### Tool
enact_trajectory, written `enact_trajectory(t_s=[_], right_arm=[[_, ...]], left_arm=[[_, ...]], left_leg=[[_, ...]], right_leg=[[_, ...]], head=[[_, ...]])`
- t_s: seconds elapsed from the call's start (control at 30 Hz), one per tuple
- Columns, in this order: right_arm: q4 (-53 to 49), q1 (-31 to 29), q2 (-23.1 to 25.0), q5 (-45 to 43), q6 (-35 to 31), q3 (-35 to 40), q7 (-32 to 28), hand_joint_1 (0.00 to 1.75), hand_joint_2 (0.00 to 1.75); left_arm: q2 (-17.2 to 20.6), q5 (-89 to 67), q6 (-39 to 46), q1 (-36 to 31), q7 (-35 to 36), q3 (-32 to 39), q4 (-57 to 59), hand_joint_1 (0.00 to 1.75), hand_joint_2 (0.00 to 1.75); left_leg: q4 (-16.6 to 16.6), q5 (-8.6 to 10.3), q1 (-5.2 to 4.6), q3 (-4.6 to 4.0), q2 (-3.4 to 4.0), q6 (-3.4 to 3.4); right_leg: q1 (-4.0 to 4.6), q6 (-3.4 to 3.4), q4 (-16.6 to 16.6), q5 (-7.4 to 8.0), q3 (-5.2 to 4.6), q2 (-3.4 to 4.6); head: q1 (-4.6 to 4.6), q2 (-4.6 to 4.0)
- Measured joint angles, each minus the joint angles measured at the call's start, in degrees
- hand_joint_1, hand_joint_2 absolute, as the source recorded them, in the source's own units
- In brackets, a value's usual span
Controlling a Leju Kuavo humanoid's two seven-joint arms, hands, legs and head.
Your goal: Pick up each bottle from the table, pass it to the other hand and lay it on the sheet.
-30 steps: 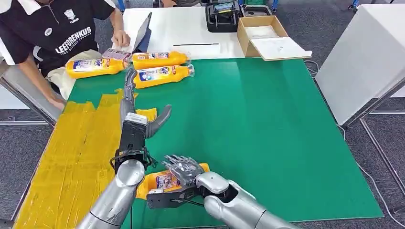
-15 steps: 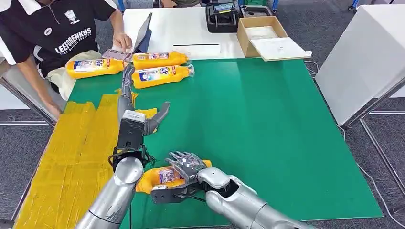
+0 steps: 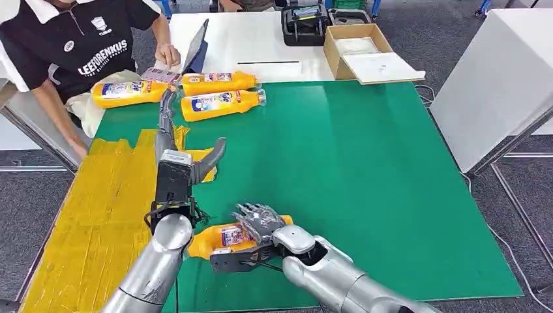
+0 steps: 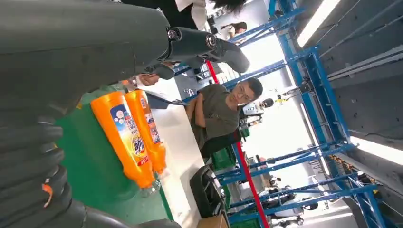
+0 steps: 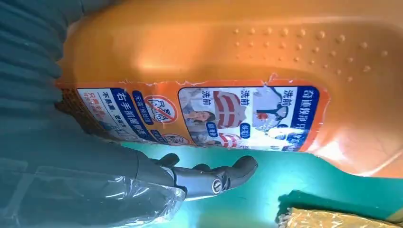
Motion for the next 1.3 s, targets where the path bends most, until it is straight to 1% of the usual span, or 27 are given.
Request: enact_trajectory(t_s=[0.23, 0.33, 0.47, 0.57, 0.7, 0.9, 0.93, 0.97, 1.03, 1.1, 1.3], right_arm=[[0.24, -0.24, -0.35, 0.20, 0.00, 0.26, 0.37, 0.00, 1.75], [-0.48, -0.43, -1.05, 0.57, 0.00, 0.37, 1.96, 0.00, 1.75], [-5.58, 0.17, -4.27, 2.17, 0.57, 0.13, 5.88, 0.00, 1.75], [-10.42, 1.46, -7.38, 4.15, 1.14, -0.52, 7.41, 0.00, 1.75], [-14.32, 3.17, -10.19, 5.40, 1.25, -1.38, 7.87, 0.00, 1.75], [-16.52, 5.29, -12.39, 6.71, 0.29, -3.12, 8.17, 0.00, 1.75], [-16.66, 5.44, -12.68, 6.80, 0.22, -3.26, 8.24, 0.59, 1.75], [-16.81, 5.74, -12.83, 6.97, 0.02, -3.56, 8.28, 1.64, 1.75], [-17.11, 6.54, -13.11, 7.50, -0.24, -4.35, 8.65, 1.64, 1.75], [-17.38, 7.30, -13.16, 7.82, -0.55, -4.83, 8.98, 1.75, 1.75], [-17.88, 8.83, -13.07, 8.66, -1.09, -5.79, 9.27, 1.75, 1.75]], left_arm=[[0.00, -0.15, 0.07, 0.51, 0.00, 0.20, -0.11, 0.00, 1.75], [0.00, -0.46, 0.04, 0.93, 0.13, 0.26, -0.39, 0.00, 1.75], [0.00, -0.96, -0.59, 1.48, 0.52, 0.24, -0.72, 0.00, 1.75], [0.13, -1.22, -0.81, 1.85, 0.90, 0.26, -1.42, 0.00, 1.75], [0.35, -1.22, -0.90, 2.28, 1.07, 0.26, -1.97, 0.00, 1.75], [0.35, -1.68, -1.70, 2.58, 1.25, 0.26, -2.38, 0.00, 1.75], [0.33, -1.84, -1.88, 2.58, 1.36, 0.26, -2.40, 0.00, 1.75], [0.31, -1.90, -2.01, 2.57, 1.49, 0.24, -2.40, 0.00, 1.75], [0.31, -1.99, -2.10, 2.57, 1.68, 0.26, -2.43, 0.00, 1.75], [0.31, -2.03, -2.18, 2.56, 1.68, 0.26, -2.47, 0.00, 1.75], [0.31, -2.08, -2.36, 2.55, 1.70, 0.26, -2.47, 0.00, 1.75]], left_leg=[[0.00, 0.00, -0.01, 0.04, 0.00, 0.00], [0.00, 0.01, -0.02, 0.05, -0.02, 0.01], [0.00, 0.04, -0.09, 0.04, -0.04, 0.06], [0.00, 0.02, -0.12, 0.02, -0.03, 0.08], [0.01, -0.01, -0.13, -0.01, -0.02, 0.11], [0.00, -0.03, -0.10, -0.01, -0.01, 0.11], [-0.01, -0.03, -0.10, 0.00, 0.01, 0.11], [-0.01, -0.03, -0.10, 0.02, 0.02, 0.11], [-0.01, -0.03, -0.10, 0.03, 0.01, 0.10], [-0.01, -0.03, -0.10, 0.04, 0.01, 0.10], [-0.01, -0.03, -0.12, 0.07, 0.01, 0.11]], right_leg=[[-0.01, 0.00, 0.00, 0.00, 0.04, 0.00], [-0.01, 0.00, 0.00, 0.00, 0.04, -0.01], [-0.07, 0.00, 0.00, 0.00, 0.04, -0.02], [-0.09, 0.02, 0.00, 0.01, 0.03, -0.02], [-0.11, 0.03, 0.00, 0.01, 0.00, -0.02], [-0.08, 0.02, -0.01, 0.00, -0.03, -0.01], [-0.08, 0.02, -0.01, 0.00, -0.03, 0.00], [-0.07, 0.02, -0.01, 0.00, -0.03, 0.00], [-0.07, 0.02, -0.01, 0.00, -0.02, 0.00], [-0.07, 0.02, -0.01, 0.00, -0.02, 0.00], [-0.08, 0.02, -0.01, 0.01, 0.03, -0.01]], head=[[0.00, 0.00], [0.00, 0.00], [0.00, 0.00], [0.00, 0.00], [0.00, 0.00], [0.00, 0.00], [-0.02, 0.00], [0.00, 0.00], [0.00, 0.00], [0.00, 0.00], [0.00, 0.00]])
